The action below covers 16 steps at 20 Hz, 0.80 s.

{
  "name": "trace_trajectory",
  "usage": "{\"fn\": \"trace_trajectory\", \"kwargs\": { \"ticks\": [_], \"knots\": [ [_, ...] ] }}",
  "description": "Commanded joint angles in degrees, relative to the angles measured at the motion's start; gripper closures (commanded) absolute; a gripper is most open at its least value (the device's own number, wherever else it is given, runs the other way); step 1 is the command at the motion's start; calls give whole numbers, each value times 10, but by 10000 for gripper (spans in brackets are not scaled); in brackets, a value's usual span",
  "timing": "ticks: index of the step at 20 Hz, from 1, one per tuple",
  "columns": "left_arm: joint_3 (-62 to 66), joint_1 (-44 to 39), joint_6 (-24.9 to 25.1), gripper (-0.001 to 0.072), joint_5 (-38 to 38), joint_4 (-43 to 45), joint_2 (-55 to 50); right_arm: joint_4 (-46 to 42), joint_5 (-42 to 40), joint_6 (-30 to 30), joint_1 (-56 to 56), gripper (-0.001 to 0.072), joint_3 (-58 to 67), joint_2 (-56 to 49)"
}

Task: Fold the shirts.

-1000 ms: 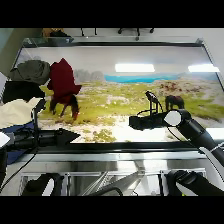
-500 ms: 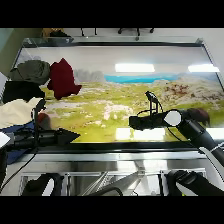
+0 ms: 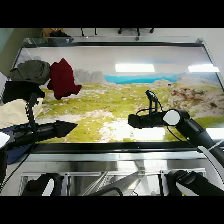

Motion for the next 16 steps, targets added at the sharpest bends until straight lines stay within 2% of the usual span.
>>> {"fn": "trace_trajectory", "kwargs": {
  "ticks": [1,2,3,4,5,7,9,11,14,16],
  "knots": [
    [3,23,17,4,154,33,0,3,-67,0,-3,665,0,-24],
    [12,45,16,27,203,72,-4,3,-90,0,-3,444,0,-34],
    [30,76,16,27,238,124,-17,3,-113,0,-2,179,0,-44],
    [52,115,15,27,257,171,-40,3,-135,0,-3,138,0,-54],
    [71,154,15,27,270,198,-69,3,-155,0,-3,137,0,-64],
    [106,230,15,27,286,193,-156,-8,-182,0,-9,136,0,-85],
    [156,259,16,27,280,194,-285,-8,-187,-5,-28,136,0,-106],
    [226,246,16,27,256,188,-421,-8,-187,-28,-49,135,0,-124],
    [359,196,16,27,233,100,-600,-8,-187,-37,-64,134,0,-138],
    [457,159,16,27,207,77,-690,-8,-187,-41,-65,134,0,-140]
  ]
}}
